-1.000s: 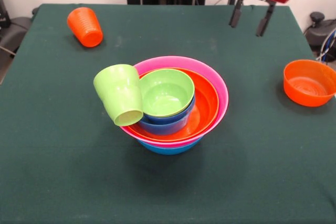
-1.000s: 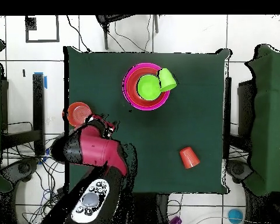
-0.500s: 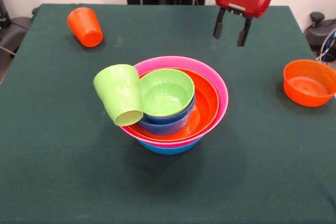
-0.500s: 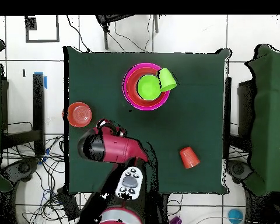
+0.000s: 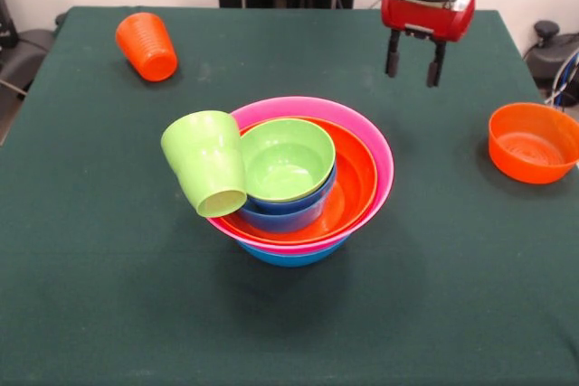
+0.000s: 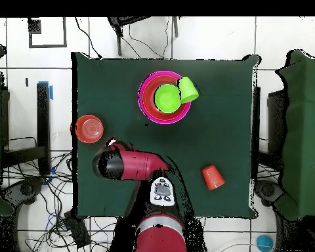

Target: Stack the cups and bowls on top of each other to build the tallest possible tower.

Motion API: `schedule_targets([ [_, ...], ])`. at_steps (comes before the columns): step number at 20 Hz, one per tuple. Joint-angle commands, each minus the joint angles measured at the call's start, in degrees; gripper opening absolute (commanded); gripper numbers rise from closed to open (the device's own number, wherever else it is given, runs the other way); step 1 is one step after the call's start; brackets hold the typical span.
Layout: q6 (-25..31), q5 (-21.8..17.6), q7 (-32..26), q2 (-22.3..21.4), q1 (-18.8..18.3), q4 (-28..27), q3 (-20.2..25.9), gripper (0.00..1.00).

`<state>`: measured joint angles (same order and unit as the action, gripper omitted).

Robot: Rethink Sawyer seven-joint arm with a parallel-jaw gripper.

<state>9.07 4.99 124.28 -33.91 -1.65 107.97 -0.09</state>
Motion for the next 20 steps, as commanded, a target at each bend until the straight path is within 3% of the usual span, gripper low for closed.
schedule_targets([
  [1, 10.9, -4.4, -4.8, 2.2, -1.9, 1.1, 11.2, 1.00],
  [5, 13.8, -6.2, -6.8, 0.3, -4.1, 1.6, 14.2, 1.00],
  [9, 12.4, -8.4, -9.7, -2.1, -10.4, 5.0, 22.0, 1.00],
  [11, 12.9, -9.3, -9.4, -2.5, -11.4, 5.2, 23.0, 1.00],
  [20, 19.5, -14.4, -6.5, -5.4, -9.5, 1.9, 16.6, 1.00],
])
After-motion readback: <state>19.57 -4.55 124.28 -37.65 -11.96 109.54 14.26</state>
